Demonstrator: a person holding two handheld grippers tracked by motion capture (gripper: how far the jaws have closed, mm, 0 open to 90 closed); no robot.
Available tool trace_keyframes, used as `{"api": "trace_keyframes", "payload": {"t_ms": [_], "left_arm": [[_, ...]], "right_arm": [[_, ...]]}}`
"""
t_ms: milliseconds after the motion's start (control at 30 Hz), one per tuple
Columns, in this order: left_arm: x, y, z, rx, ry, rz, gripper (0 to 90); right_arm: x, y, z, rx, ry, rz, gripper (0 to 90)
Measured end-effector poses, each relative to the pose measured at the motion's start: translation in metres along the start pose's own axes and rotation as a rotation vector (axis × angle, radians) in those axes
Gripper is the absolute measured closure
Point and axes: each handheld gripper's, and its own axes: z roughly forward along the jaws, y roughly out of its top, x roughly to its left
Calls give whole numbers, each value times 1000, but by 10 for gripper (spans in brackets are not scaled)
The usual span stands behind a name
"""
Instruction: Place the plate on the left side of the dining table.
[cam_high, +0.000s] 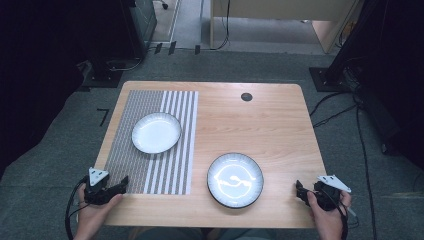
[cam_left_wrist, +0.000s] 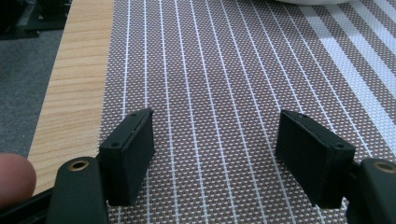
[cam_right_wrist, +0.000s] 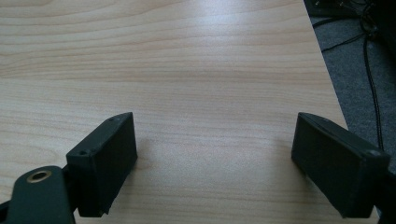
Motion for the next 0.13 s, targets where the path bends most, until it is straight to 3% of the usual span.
{"api": "trace_keyframes", "payload": {"t_ms": [133], "left_arm": [[0,0,0,-1,1,0,277]], "right_arm": [[0,0,0,2,-2,1,133]]}}
